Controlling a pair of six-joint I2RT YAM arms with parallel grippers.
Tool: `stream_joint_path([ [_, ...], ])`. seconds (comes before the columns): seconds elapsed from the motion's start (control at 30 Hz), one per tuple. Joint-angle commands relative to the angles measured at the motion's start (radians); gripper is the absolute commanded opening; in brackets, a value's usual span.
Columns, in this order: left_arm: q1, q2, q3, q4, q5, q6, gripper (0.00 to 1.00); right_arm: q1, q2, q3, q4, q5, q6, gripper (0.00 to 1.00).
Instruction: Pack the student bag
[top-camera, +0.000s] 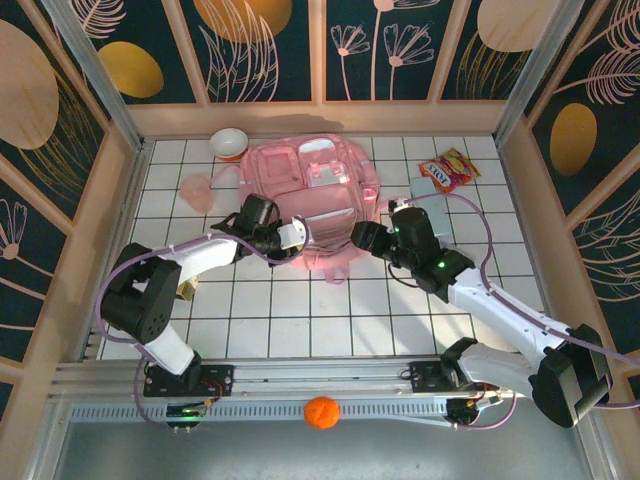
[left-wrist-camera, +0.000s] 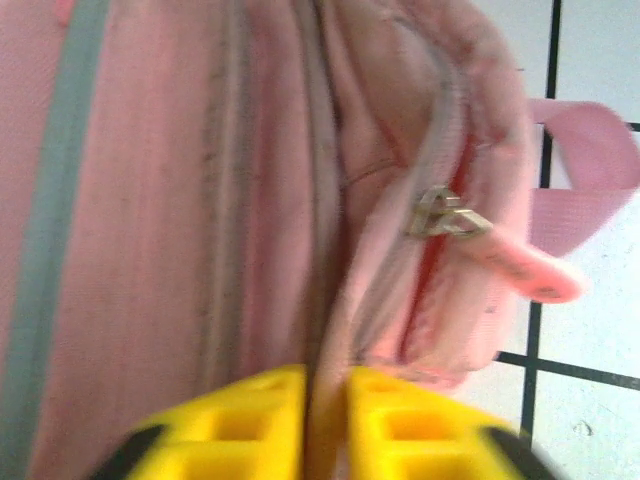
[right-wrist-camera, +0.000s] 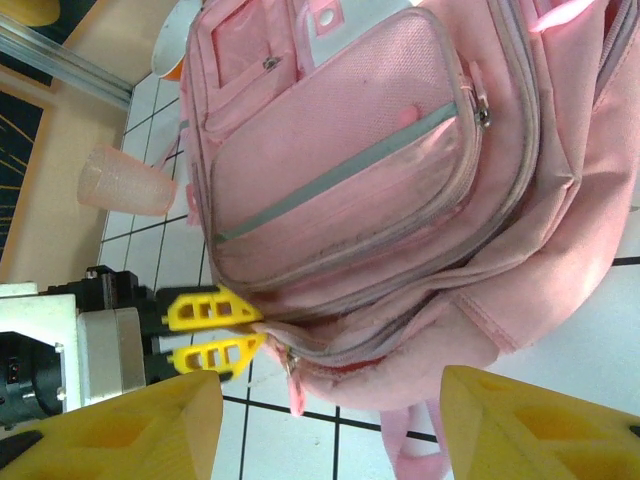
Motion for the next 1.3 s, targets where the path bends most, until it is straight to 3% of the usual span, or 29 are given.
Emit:
stream_joint_path([
  [0.0, 0.006, -0.084, -0.006, 0.063, 0.067, -0.067, 0.00, 0.009, -0.014, 0.009, 0.029, 0.016, 0.011, 0.59],
  [0.2, 0.006, -0.196, -0.067, 0.231, 0.134, -0.293, 0.00, 0.031, -0.003, 0.023, 0.076, -0.049, 0.085, 0.55],
  [0.5, 0.006, -0.172, -0.024, 0.204, 0.158, -0.331, 0.00, 0.174, 0.152, 0.107, 0.004, -0.029, 0.102, 0.53],
  [0.7, 0.007, -0.181, -0.027, 0.209, 0.162, -0.340, 0.00, 0.211, 0.296, 0.226, -0.039, 0.054, 0.143, 0.50],
  [0.97, 0.006, -0.205, -0.044, 0.220, 0.168, -0.349, 0.00, 0.246, 0.492, 0.432, -0.245, 0.210, 0.136, 0.47],
  [1.13, 0.006, -0.211, -0.048, 0.229, 0.166, -0.356, 0.00, 0.255, 0.555, 0.496, -0.374, 0.295, 0.141, 0.31],
  [1.27, 0.006, -0.211, -0.048, 0.229, 0.166, -0.353, 0.00, 0.254, 0.535, 0.495, -0.434, 0.358, 0.151, 0.30],
])
